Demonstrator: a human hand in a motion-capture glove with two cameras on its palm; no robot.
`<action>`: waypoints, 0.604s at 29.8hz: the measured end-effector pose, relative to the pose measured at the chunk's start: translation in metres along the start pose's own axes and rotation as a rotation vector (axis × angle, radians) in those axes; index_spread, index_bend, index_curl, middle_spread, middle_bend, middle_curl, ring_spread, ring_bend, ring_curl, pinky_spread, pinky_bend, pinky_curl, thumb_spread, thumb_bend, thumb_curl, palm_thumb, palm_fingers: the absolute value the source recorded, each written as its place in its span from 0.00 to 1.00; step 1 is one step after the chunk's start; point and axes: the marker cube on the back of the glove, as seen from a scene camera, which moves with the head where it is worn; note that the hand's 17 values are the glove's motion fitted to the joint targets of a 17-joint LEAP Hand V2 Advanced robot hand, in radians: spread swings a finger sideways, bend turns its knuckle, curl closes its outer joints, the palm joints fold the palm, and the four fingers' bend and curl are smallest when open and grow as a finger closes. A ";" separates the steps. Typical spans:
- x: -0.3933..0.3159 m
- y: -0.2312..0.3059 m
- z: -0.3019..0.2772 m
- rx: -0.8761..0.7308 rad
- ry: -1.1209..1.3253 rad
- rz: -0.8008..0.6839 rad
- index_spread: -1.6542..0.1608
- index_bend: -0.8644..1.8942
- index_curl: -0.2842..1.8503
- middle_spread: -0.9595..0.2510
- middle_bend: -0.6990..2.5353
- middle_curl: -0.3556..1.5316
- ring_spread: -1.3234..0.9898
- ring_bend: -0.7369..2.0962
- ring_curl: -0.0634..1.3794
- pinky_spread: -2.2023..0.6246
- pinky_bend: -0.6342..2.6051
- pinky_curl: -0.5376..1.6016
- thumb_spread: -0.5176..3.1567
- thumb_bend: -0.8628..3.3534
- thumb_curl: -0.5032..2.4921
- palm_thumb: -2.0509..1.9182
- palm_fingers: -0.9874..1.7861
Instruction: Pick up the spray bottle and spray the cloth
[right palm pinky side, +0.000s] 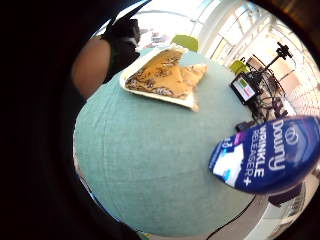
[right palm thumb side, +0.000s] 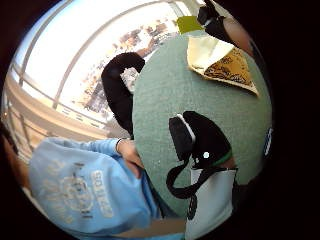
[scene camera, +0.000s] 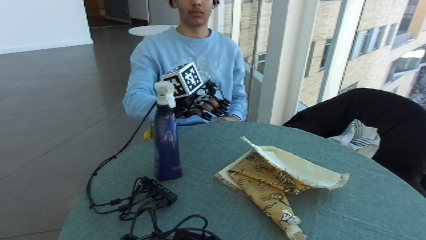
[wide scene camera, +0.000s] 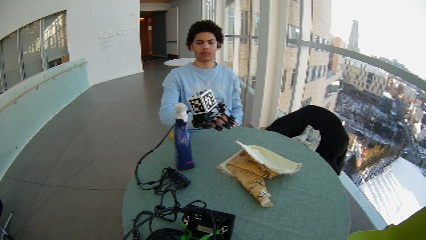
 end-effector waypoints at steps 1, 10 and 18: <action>0.001 0.004 -0.002 0.004 -0.006 0.007 0.81 0.41 0.17 0.76 0.31 0.24 0.57 0.37 0.10 0.82 0.28 0.28 0.25 0.28 0.20 0.63 0.60; 0.055 0.060 -0.049 0.200 -0.177 0.225 0.73 0.38 0.23 0.73 0.30 0.29 0.56 0.38 0.18 0.84 0.29 0.34 0.37 0.27 0.21 0.65 0.59; 0.112 0.071 -0.062 0.341 -0.340 0.390 0.71 0.36 0.24 0.73 0.30 0.32 0.57 0.37 0.20 0.85 0.29 0.36 0.40 0.25 0.22 0.65 0.58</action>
